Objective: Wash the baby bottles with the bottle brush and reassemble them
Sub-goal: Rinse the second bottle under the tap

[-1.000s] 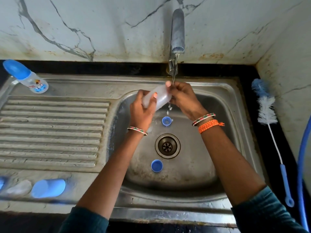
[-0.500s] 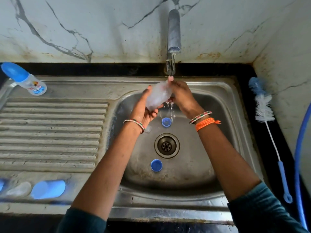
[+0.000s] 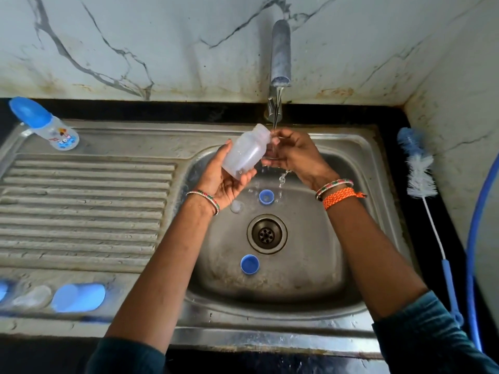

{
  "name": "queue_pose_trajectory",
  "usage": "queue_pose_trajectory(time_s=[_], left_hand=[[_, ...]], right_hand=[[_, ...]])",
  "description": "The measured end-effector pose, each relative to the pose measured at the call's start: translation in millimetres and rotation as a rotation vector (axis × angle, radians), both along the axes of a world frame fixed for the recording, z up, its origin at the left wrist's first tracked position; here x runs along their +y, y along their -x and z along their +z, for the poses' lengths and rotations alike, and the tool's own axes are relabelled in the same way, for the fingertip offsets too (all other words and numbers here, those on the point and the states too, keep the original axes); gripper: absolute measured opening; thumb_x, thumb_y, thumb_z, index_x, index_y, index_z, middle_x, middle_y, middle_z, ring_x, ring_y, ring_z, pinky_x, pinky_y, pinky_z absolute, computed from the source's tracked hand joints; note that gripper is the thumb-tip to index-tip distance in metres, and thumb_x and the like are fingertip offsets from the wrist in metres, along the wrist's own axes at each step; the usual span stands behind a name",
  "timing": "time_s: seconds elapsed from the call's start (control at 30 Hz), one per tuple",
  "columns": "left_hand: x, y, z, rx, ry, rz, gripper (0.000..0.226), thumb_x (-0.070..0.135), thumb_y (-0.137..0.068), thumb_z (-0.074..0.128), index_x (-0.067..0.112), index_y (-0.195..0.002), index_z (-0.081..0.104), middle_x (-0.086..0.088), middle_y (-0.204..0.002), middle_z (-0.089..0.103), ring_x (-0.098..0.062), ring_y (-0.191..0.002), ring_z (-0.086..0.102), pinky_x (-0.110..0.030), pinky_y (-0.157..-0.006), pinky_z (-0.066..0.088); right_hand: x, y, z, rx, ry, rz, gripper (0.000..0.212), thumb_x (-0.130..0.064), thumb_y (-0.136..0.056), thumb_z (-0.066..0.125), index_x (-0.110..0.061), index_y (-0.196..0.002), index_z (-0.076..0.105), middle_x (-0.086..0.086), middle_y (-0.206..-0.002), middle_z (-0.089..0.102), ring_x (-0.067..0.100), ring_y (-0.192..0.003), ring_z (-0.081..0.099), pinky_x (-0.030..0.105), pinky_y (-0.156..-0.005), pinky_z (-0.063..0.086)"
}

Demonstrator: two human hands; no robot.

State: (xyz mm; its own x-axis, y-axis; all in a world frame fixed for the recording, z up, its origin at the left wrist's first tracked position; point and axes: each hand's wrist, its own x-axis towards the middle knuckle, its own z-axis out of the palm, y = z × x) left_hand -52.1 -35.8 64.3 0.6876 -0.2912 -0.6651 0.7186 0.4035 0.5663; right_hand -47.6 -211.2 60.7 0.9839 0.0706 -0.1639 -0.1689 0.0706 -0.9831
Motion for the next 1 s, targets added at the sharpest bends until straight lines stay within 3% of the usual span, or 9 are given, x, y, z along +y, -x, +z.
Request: queue_pose_trajectory(time_s=[0.1,0.17,0.27,0.37,0.47,0.57,0.73,0.87,1.0], left_hand=[[1,1,3,0.037,0.065,-0.056,0.065,0.051,-0.084,0.060,-0.006,-0.114,0.053,-0.021,-0.082,0.064,-0.016,-0.052,0.062,-0.020,-0.045,0.054],[-2,0,2,0.016,0.120,-0.009,0.052,0.044,-0.086,0.062,-0.002,-0.111,0.056,-0.021,-0.095,0.063,-0.022,-0.069,0.065,-0.027,-0.061,0.060],[-9,1,-1,-0.055,0.087,0.098,0.030,0.030,-0.087,0.064,0.005,-0.103,0.059,-0.014,-0.101,0.063,-0.023,-0.090,0.063,-0.037,-0.082,0.056],[-11,6,-3,-0.090,0.029,0.083,0.024,0.024,-0.088,0.063,0.005,-0.101,0.058,-0.016,-0.098,0.062,-0.020,-0.080,0.064,-0.027,-0.065,0.059],[-7,8,-3,-0.019,0.048,-0.082,0.050,0.050,-0.089,0.053,0.001,-0.094,0.060,-0.011,-0.075,0.060,-0.010,-0.048,0.054,-0.014,-0.041,0.047],[-3,4,-12,0.090,0.224,-0.181,0.063,0.059,-0.087,0.044,-0.001,-0.079,0.061,-0.001,-0.053,0.050,-0.003,-0.031,0.041,-0.009,-0.028,0.032],[-1,3,-22,0.190,0.599,-0.334,0.046,0.035,-0.073,0.072,-0.009,-0.081,0.061,-0.010,-0.056,0.055,-0.014,-0.037,0.053,-0.020,-0.032,0.044],[-13,7,-18,0.174,0.407,-0.178,0.055,0.046,-0.090,0.047,-0.008,-0.097,0.055,-0.015,-0.071,0.057,-0.014,-0.048,0.058,-0.016,-0.040,0.048],[-21,9,-24,0.159,0.286,0.036,0.058,0.042,-0.093,0.051,-0.007,-0.123,0.048,-0.030,-0.113,0.057,-0.031,-0.078,0.065,-0.032,-0.059,0.060]], right_hand=[[-1,0,-1,0.005,-0.098,-0.099,0.018,0.001,-0.091,0.055,-0.009,-0.103,0.065,0.011,-0.107,0.067,0.026,-0.098,0.065,0.042,-0.081,0.058],[0,1,1,0.082,-0.196,-0.124,0.011,-0.007,-0.093,0.057,-0.009,-0.099,0.065,0.011,-0.106,0.068,0.028,-0.098,0.067,0.042,-0.082,0.058],[3,1,3,0.100,-0.062,-0.190,0.008,-0.018,-0.094,0.059,-0.015,-0.094,0.067,0.005,-0.094,0.071,0.025,-0.088,0.069,0.036,-0.075,0.060],[5,2,2,0.043,0.050,-0.231,0.010,-0.024,-0.094,0.059,-0.017,-0.092,0.066,0.000,-0.086,0.070,0.011,-0.072,0.067,0.026,-0.065,0.057],[5,2,2,-0.021,0.061,-0.165,0.006,-0.019,-0.094,0.058,-0.018,-0.094,0.064,-0.003,-0.091,0.067,0.007,-0.080,0.063,0.023,-0.066,0.054],[4,2,-2,0.007,-0.201,-0.087,0.025,-0.006,-0.093,0.055,-0.013,-0.117,0.058,0.004,-0.113,0.063,0.016,-0.098,0.062,0.027,-0.072,0.055],[11,3,-9,0.130,-0.639,-0.080,0.033,-0.018,-0.089,0.061,-0.011,-0.121,0.053,0.012,-0.118,0.062,0.021,-0.098,0.064,0.034,-0.085,0.054],[18,6,-14,0.196,-0.511,-0.166,0.031,-0.028,-0.092,0.057,-0.008,-0.115,0.058,0.013,-0.106,0.064,0.025,-0.096,0.062,0.038,-0.084,0.050],[26,6,-9,0.072,-0.036,-0.287,0.016,-0.024,-0.088,0.066,-0.011,-0.097,0.065,0.005,-0.095,0.069,0.017,-0.087,0.066,0.032,-0.074,0.056]])
